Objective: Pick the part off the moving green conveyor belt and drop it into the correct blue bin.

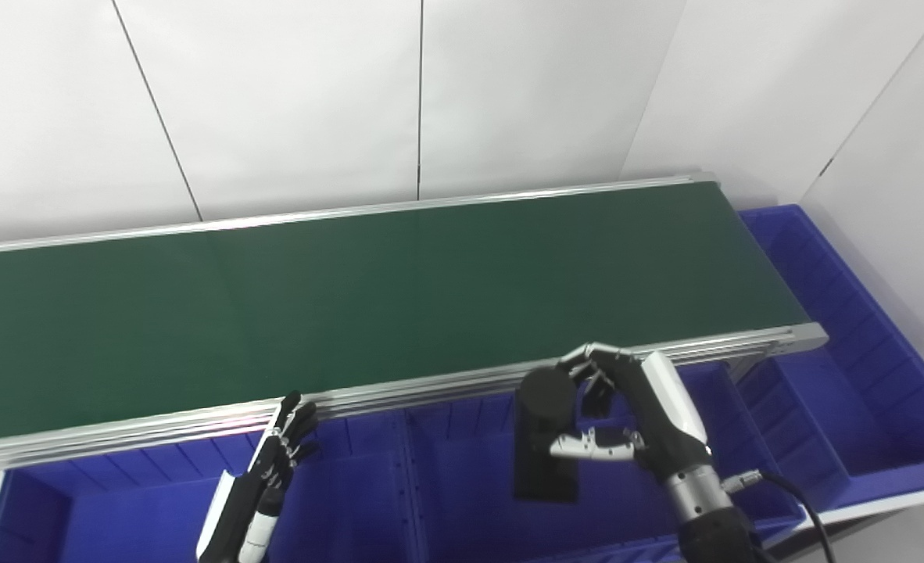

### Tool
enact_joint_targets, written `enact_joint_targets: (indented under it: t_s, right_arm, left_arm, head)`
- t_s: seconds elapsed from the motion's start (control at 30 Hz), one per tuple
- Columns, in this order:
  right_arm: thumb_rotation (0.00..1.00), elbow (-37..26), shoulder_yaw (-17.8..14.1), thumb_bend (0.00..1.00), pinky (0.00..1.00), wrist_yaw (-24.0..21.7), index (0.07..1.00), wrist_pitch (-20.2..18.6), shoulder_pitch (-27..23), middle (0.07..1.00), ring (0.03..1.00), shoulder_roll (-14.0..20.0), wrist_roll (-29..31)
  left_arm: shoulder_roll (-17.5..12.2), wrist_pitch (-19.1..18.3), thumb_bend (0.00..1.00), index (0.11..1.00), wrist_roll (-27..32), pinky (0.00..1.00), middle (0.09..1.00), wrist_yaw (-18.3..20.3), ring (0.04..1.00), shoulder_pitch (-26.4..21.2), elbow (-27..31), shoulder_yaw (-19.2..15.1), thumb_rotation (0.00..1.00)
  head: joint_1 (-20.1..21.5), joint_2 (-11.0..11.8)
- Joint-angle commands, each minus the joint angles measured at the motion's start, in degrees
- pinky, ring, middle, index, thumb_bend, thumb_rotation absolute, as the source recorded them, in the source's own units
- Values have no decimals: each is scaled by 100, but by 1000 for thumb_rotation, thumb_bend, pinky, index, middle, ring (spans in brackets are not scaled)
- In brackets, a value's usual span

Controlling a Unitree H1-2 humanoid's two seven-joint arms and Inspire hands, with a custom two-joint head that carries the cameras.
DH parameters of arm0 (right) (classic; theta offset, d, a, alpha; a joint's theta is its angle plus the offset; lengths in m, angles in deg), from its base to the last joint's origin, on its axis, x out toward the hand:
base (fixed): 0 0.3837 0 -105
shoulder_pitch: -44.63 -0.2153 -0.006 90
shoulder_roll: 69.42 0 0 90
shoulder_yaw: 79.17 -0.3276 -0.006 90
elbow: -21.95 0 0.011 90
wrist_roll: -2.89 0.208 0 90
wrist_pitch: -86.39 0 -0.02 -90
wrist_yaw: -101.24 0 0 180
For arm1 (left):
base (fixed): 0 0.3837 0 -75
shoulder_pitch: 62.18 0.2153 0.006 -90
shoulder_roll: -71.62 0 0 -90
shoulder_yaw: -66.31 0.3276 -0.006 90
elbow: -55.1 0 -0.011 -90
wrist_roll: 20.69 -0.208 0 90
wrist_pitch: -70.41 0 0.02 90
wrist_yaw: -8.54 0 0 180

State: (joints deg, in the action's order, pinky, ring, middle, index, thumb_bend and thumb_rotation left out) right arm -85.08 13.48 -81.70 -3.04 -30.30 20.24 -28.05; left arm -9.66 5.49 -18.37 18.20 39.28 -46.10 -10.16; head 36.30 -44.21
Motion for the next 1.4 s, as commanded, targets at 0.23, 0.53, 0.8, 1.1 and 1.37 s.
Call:
enact_joint_targets:
  t_s: [0.23,0.53,0.8,1.1,1.37]
  right_arm:
    - [0,97,353,523,278,-620,513,-509,-274,428,349,473,-1000]
    - [0,988,945,527,242,-640,490,-461,-768,452,293,526,-1726]
    - [0,2054,1654,524,328,-564,514,-453,-1381,438,388,619,-2254]
    - [0,3115,1993,521,314,365,523,-403,-1729,436,386,427,-2424]
    - [0,3344,2197,523,355,447,515,-466,-1846,458,421,384,-2375]
  left_arm:
    - [210,184,769,978,8,877,951,415,933,-10,123,-264,963]
    - [252,184,791,981,-128,884,952,391,934,35,195,-259,983]
    - [314,184,794,974,-122,885,944,421,929,64,237,-276,970]
    - [283,184,796,971,-205,885,941,360,928,134,309,-260,977]
    - [250,184,795,975,-163,890,940,367,929,153,321,-281,968]
  head:
    - [-120,-39]
    - [-168,-36]
    - [-256,-35]
    - [-339,-66]
    - [-367,-70]
